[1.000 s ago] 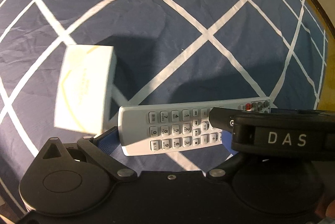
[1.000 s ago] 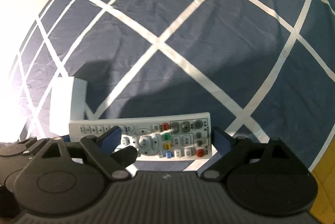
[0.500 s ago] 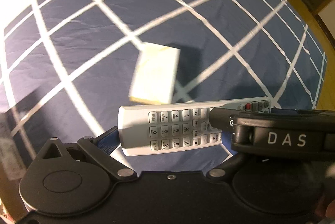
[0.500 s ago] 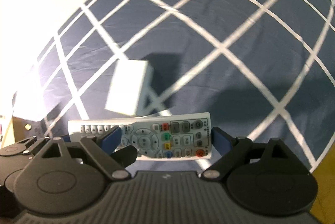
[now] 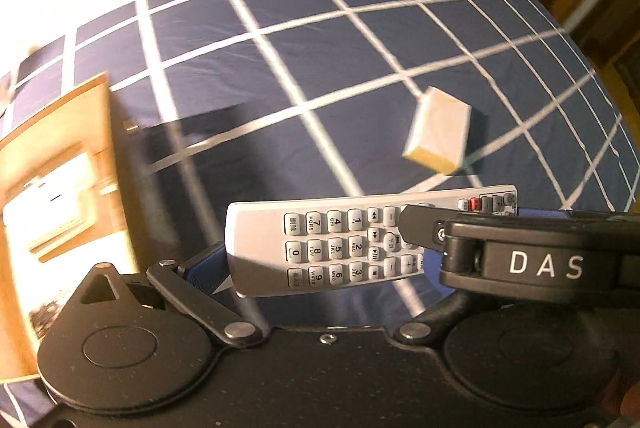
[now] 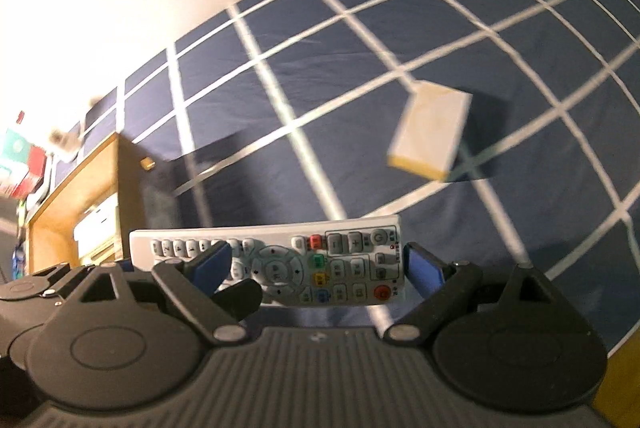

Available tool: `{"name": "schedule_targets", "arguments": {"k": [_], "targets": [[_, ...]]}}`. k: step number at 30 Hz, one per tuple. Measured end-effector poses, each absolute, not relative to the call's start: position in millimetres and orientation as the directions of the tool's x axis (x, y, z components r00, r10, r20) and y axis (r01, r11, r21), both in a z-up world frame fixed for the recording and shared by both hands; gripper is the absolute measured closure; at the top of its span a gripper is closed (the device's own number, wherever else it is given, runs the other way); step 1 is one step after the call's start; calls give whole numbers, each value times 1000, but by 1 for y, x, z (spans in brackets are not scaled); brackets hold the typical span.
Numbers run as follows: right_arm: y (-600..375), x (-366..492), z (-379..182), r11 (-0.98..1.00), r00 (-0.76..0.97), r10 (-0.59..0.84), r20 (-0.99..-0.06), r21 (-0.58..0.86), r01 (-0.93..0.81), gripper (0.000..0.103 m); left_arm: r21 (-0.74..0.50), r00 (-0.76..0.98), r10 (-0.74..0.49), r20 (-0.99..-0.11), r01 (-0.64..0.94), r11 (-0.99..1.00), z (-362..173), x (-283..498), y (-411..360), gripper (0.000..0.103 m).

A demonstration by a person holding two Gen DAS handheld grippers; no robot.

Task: Organize objects
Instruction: 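Lift the TV remote with the right gripper and carry it to the box, then lower the held TV remote into the box in front of the other remotes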

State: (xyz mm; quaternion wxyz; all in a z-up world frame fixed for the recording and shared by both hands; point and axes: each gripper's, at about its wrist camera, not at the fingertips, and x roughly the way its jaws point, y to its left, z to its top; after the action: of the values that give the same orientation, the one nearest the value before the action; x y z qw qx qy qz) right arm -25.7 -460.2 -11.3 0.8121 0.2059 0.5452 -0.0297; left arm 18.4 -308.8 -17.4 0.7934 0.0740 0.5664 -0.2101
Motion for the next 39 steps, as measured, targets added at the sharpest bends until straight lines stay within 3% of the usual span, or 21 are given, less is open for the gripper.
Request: {"name": "schedule_targets", "arguments": {"k": [20, 39], "targets": [[-236, 8, 16, 967, 395, 242, -886, 256, -19, 11, -156, 376, -208, -903, 163, 974, 6, 32, -89, 2], [-139, 72, -54, 965, 248, 262, -933, 244, -101, 11, -181, 264, -184, -947, 34, 983, -62, 84, 1, 2]]}}
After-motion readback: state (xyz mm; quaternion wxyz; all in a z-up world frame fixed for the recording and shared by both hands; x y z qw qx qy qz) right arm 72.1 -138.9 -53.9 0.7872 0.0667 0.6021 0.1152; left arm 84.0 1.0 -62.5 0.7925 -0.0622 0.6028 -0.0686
